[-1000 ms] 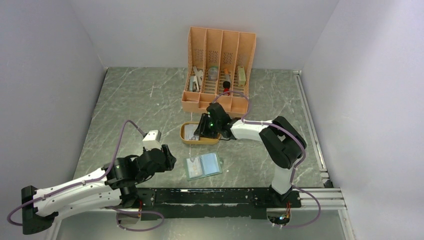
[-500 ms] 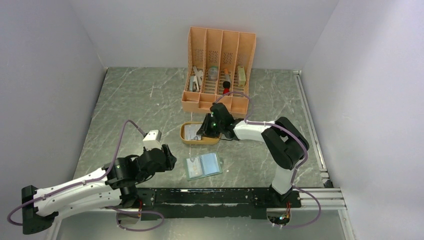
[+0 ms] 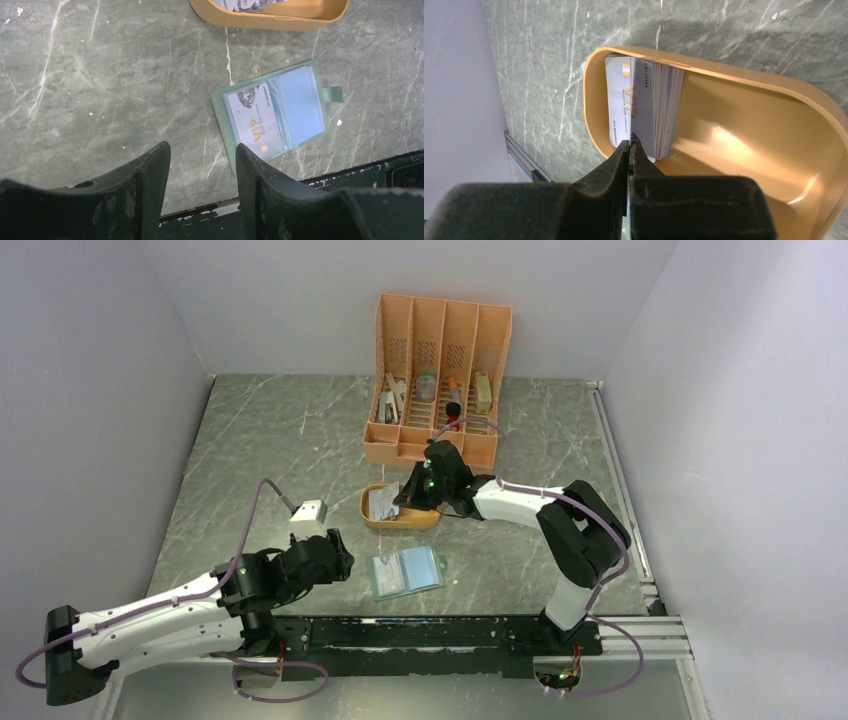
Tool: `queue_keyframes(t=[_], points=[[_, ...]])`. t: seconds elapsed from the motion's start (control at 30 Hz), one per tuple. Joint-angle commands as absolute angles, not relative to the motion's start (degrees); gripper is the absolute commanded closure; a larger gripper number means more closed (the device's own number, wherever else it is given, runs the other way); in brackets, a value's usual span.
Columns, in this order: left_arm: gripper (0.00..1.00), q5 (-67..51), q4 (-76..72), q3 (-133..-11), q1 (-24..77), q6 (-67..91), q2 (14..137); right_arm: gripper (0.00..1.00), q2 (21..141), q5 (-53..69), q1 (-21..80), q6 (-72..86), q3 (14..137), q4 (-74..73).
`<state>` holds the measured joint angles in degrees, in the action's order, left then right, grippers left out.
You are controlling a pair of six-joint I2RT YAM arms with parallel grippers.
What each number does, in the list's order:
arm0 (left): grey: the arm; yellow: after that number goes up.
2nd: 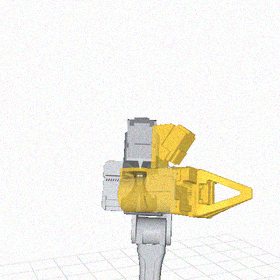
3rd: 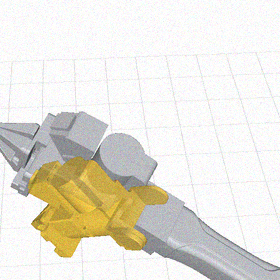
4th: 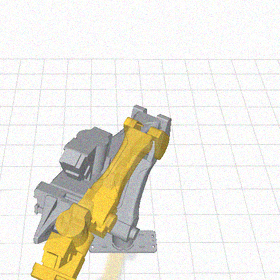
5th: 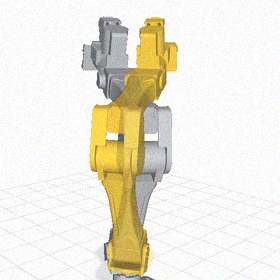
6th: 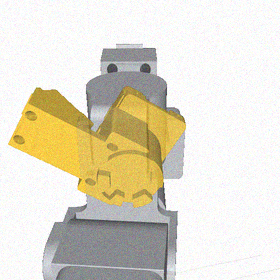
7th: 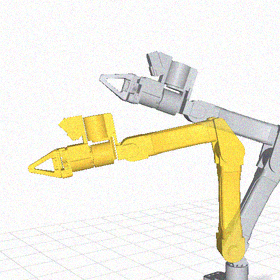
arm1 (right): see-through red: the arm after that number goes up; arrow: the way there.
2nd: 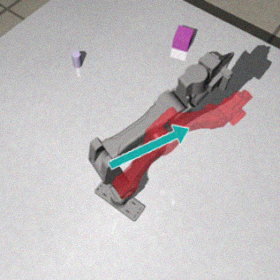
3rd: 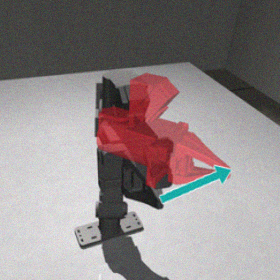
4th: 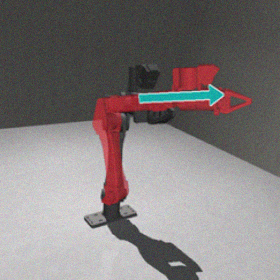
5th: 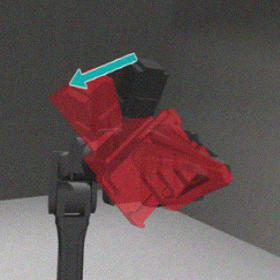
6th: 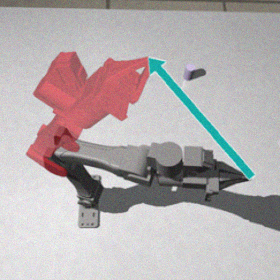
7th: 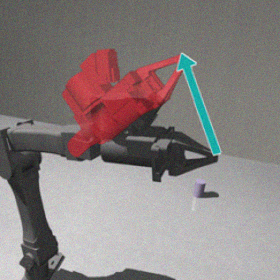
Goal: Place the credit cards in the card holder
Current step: Pick up the credit card from the storage box.
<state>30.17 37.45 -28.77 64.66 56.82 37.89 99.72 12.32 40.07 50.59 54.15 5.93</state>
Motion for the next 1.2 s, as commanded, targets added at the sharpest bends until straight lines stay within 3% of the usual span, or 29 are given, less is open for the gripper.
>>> queue_keyframes(t=[0.0, 0.3, 0.53, 1.17], points=[[0.44, 30.28, 35.77, -29.96, 64.96, 56.43, 38.10, 1.00, 97.77, 13.01, 39.73, 51.33, 53.44, 3.16], [0.45, 32.29, 37.59, -32.64, 64.97, 56.01, 38.68, 1.00, 89.96, 16.33, 37.55, 69.04, 52.87, -0.53], [0.45, 33.86, 39.25, -33.09, 64.95, 56.62, 36.52, 1.00, 87.78, 15.68, 37.42, 74.32, 60.64, -13.30], [0.46, 34.67, 41.53, -33.66, 64.95, 58.27, 34.10, 1.00, 81.33, 20.77, 37.43, 79.19, 56.50, -8.75]])
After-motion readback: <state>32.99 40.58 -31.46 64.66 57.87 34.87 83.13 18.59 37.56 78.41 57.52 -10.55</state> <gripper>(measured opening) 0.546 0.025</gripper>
